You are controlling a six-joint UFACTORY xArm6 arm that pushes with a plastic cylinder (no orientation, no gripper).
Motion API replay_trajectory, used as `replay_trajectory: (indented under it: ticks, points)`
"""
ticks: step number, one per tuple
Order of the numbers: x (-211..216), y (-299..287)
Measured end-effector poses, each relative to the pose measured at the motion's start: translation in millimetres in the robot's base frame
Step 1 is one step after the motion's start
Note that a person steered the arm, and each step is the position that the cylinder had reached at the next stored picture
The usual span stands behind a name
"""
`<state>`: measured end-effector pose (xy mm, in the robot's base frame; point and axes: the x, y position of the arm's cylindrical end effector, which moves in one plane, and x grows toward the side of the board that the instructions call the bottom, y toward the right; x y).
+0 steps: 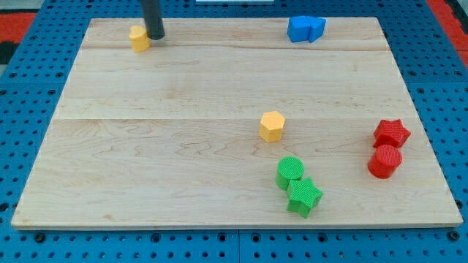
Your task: Point your arm towards center right
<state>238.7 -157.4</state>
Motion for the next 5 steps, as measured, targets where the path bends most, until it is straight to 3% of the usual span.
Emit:
replay_trajectory:
  ticks: [2, 4, 5]
  points:
    - [101, 113]
    - [150, 283]
    - [191, 302]
